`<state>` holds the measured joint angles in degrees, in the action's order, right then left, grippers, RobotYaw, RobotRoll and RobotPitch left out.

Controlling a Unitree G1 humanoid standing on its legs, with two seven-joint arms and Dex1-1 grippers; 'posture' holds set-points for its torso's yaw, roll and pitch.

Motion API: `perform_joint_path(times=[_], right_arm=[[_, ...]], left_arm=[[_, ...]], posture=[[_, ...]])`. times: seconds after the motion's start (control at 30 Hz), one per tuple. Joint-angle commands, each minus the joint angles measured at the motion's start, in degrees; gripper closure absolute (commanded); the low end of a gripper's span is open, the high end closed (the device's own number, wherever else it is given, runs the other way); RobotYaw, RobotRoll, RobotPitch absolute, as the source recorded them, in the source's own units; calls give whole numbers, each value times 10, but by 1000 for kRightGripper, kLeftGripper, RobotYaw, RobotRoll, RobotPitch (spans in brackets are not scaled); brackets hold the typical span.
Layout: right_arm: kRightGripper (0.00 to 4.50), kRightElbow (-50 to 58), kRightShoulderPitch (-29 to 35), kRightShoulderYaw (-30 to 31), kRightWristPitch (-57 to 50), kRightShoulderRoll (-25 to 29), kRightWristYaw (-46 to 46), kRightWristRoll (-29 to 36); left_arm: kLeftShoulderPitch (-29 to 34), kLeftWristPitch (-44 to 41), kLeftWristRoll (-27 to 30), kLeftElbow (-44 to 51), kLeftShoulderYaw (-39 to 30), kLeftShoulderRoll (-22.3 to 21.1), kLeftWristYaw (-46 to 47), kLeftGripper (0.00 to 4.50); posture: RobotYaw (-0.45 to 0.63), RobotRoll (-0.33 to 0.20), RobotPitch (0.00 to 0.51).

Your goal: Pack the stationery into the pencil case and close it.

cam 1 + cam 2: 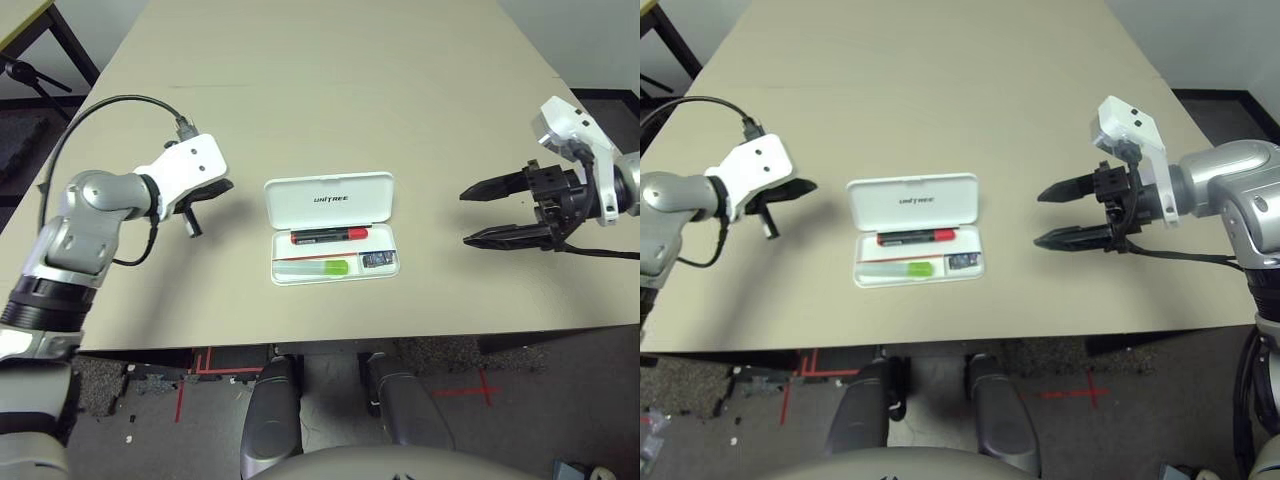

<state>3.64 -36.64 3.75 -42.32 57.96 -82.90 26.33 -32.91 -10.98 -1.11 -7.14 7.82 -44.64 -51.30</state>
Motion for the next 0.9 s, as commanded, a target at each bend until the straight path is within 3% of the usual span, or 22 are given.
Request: perform_joint_path(times=[0.03,0.3,0.53,0.9], right_arm=[[0,9,-4,5,0,0,2,4],[0,10,-1,9,3,-3,6,0],[0,7,1,12,7,-3,10,-3],[0,2,2,19,18,-6,14,-17]], left_arm=[[1,3,14,0,-5,24,3,4482],[4,-4,71,43,-13,55,-35,4482],[25,-15,92,97,2,48,-79,4482],[71,-49,69,173,70,71,-89,4482]], posture=[[-76,0,168],[-77,0,167],[-80,0,168],[-84,0,160]])
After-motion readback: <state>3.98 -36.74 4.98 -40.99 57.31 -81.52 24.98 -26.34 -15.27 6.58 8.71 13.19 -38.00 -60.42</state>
